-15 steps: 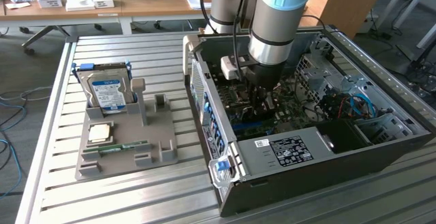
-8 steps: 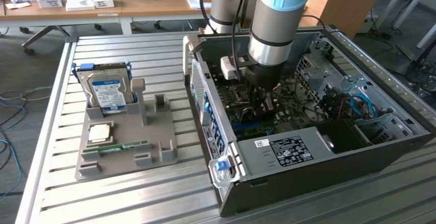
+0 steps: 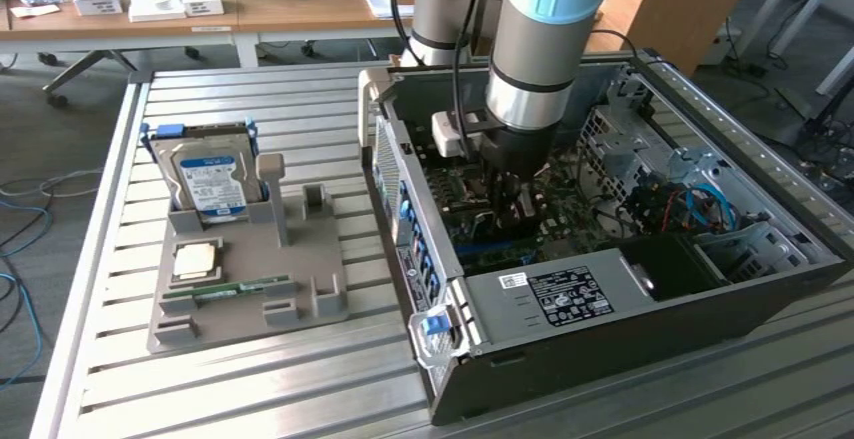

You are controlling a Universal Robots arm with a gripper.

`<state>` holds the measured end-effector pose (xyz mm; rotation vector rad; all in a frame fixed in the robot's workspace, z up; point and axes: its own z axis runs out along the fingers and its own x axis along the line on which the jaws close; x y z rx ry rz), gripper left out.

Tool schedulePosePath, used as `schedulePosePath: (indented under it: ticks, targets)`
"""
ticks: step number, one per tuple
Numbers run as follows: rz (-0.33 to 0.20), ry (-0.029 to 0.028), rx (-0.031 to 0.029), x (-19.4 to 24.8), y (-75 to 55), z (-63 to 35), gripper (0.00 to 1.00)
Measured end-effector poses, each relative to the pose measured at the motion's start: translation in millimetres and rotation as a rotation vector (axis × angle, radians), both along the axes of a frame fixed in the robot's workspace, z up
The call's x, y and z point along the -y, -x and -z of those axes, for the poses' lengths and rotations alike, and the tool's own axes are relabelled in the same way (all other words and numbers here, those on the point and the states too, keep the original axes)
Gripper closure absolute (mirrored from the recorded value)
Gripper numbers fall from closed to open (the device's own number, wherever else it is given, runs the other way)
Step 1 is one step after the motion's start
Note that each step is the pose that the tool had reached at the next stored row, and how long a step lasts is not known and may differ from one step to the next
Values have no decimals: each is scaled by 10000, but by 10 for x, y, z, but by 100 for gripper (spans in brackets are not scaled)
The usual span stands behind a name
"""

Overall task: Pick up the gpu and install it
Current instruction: 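Insert the gpu into the slot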

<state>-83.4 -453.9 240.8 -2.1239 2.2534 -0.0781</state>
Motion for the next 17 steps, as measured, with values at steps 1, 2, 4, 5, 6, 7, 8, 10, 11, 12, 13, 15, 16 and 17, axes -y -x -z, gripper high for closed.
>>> schedulePosePath:
  ticks: [1,2,4,5,6,7,8,10,11,12,13,15,16,17]
  targets:
    - [5,-1,1,0,0,4,73]
    - [12,-4,2,0,0,10,73]
    - [20,0,0,0,0,14,73]
    - [23,1,0,0,0,14,73]
    - [23,1,0,0,0,15,73]
    - [24,0,1,0,1,16,73]
    - [25,-1,2,0,1,16,73]
    - [24,-2,3,0,4,17,73]
    - [24,-2,2,0,5,17,73]
    - [24,-3,3,0,6,17,73]
    - [24,-3,2,0,7,17,73]
    - [24,-3,2,0,9,17,73]
    - [24,-3,2,0,10,17,73]
    - [24,-2,2,0,11,17,73]
